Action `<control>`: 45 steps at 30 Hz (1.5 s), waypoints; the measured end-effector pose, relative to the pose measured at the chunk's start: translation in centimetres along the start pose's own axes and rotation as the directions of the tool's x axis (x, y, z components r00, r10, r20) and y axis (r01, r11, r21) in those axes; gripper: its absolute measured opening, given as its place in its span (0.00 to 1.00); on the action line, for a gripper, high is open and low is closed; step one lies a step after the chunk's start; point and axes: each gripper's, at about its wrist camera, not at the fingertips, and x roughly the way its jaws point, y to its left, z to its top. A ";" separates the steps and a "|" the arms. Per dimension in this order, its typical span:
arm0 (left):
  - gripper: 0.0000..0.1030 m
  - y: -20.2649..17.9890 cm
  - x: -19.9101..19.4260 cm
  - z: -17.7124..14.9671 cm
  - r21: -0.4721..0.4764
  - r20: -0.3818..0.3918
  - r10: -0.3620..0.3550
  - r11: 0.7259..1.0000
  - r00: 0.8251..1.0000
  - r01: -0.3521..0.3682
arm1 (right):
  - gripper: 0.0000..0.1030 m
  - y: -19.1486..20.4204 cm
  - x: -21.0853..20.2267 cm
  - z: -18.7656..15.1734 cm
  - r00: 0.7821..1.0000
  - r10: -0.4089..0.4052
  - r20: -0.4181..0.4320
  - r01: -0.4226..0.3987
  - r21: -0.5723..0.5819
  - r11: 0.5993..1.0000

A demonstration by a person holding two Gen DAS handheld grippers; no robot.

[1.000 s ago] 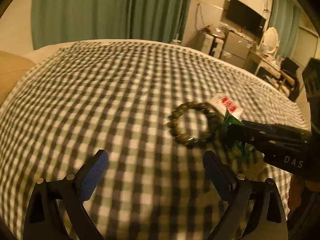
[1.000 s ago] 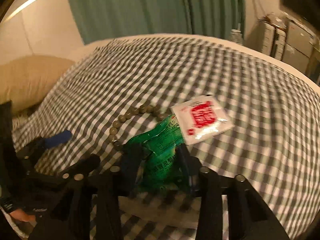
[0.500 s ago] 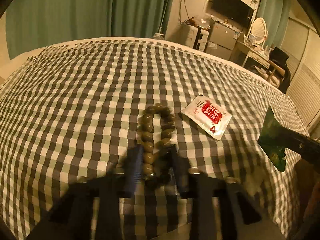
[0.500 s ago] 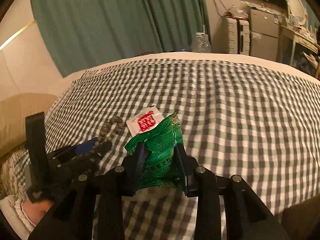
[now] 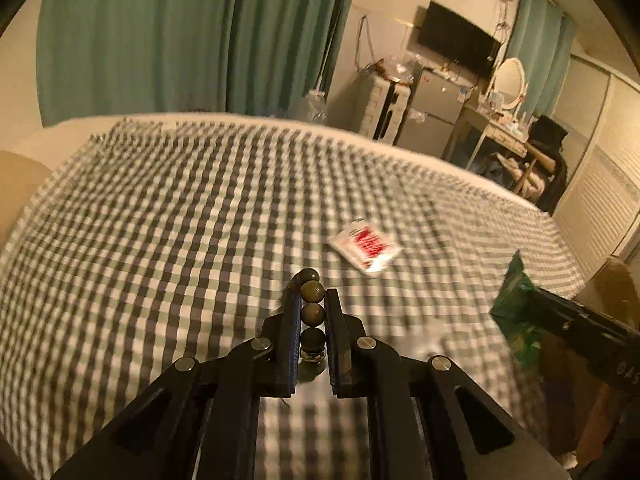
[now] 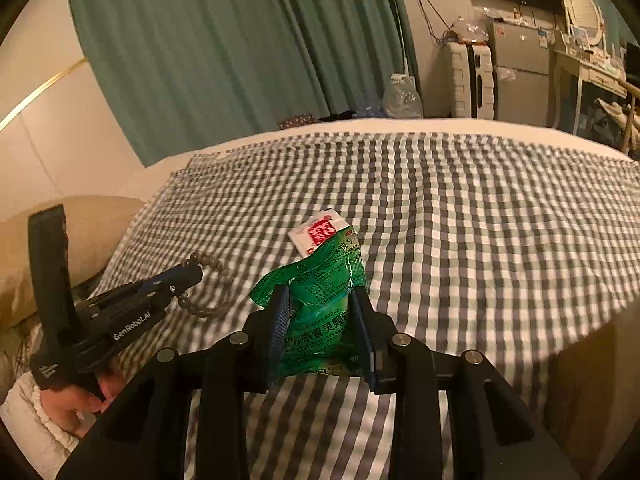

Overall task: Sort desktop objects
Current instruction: 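Grasp the green snack bag with right gripper while left grasps the bead bracelet, then carry bracelet and snack bag over the box and open both grippers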

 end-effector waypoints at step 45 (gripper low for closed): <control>0.83 -31.4 -10.8 -2.0 0.335 -0.073 -0.283 0.896 0.956 0.291 | 0.75 -19.2 -26.2 -2.7 0.908 -0.410 0.086 0.386 0.206 0.899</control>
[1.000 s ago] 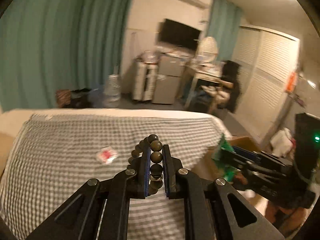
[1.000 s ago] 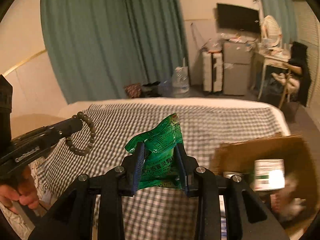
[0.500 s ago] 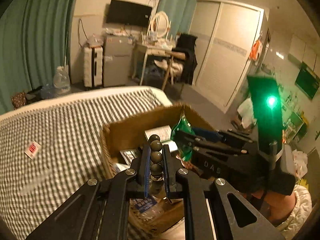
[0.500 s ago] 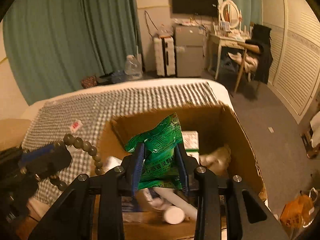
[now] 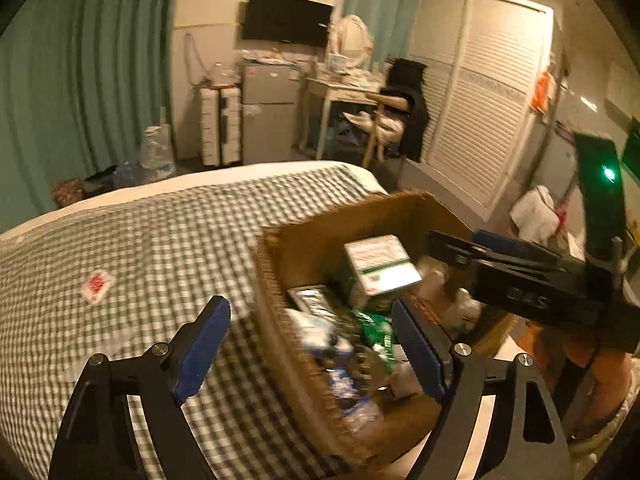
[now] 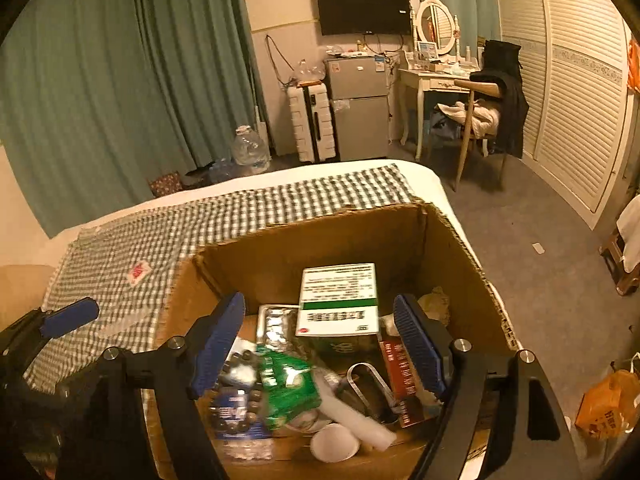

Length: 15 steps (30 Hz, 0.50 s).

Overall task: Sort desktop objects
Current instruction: 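Carry bracelet and snack bag over the box and open both grippers, then grasp the clear comb with left gripper while right grasps the red sachet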

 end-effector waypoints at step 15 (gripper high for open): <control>0.94 20.3 -4.7 -5.2 -0.146 0.000 0.292 0.946 0.956 -0.289 | 0.75 10.7 -0.5 0.2 0.962 0.269 0.039 -0.269 -0.008 0.963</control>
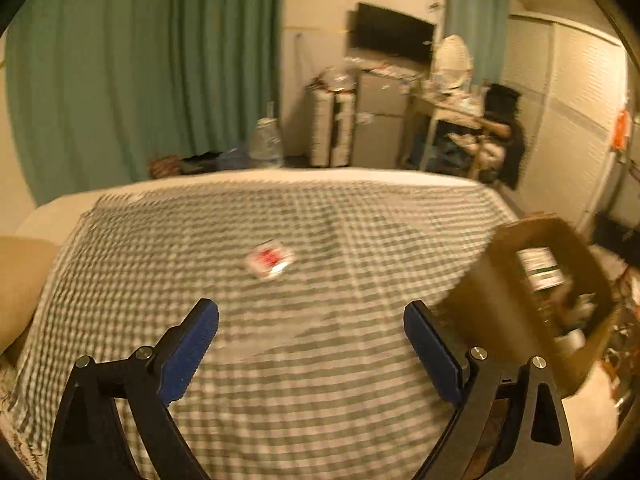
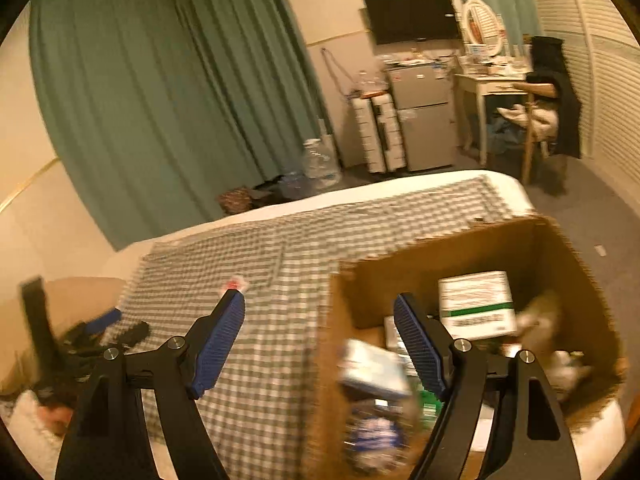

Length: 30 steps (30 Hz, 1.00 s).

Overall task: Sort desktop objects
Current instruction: 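Grasp the clear comb with left gripper while right grasps the red sachet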

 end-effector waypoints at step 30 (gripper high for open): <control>0.25 7.8 16.7 -5.9 -0.019 -0.225 -0.063 0.998 0.972 0.060 | 0.75 8.5 27.0 -6.0 0.956 -0.065 -0.287 0.028 -0.129 0.991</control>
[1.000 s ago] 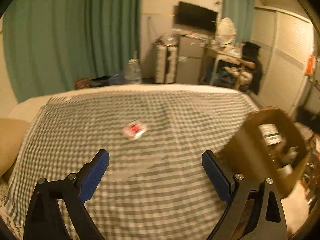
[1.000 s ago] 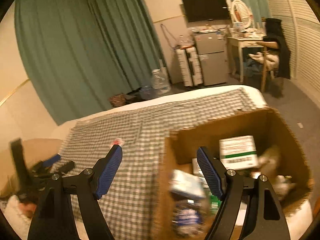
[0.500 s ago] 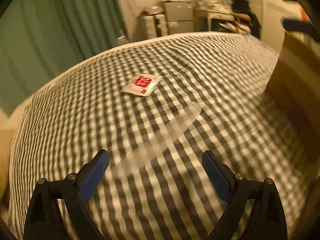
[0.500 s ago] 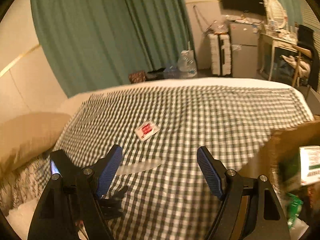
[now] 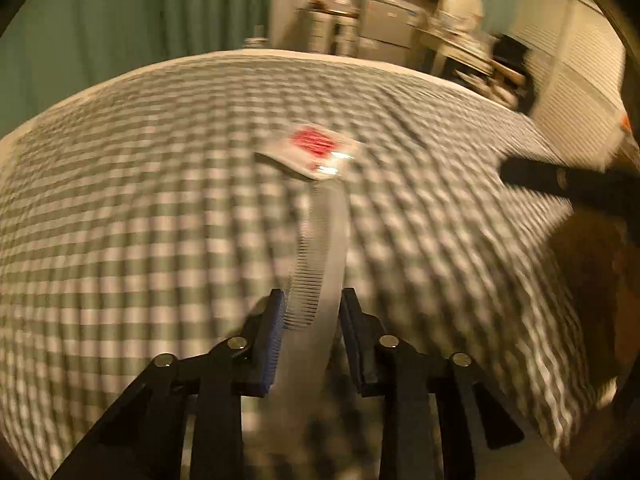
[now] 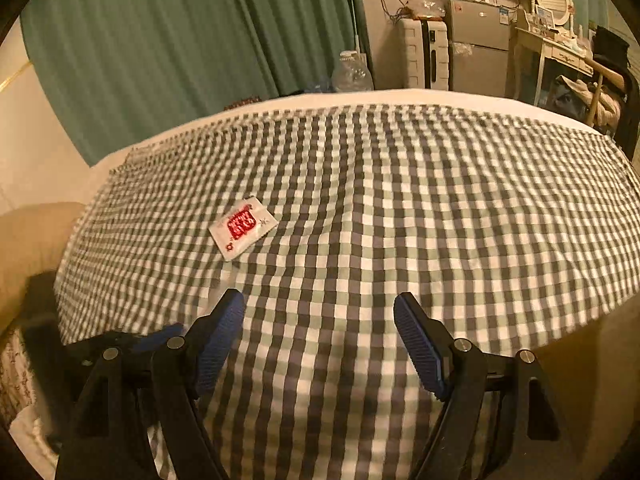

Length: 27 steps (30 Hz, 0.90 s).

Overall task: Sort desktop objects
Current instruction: 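Grasp the clear comb with left gripper while right grasps the red sachet, then carry comb and sachet over the box and open both grippers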

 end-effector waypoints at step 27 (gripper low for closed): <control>0.25 8.4 0.8 0.5 -0.272 0.067 0.087 0.960 0.994 -0.065 | 0.05 7.3 9.5 3.2 0.998 0.026 -0.052 -0.033 -0.131 0.991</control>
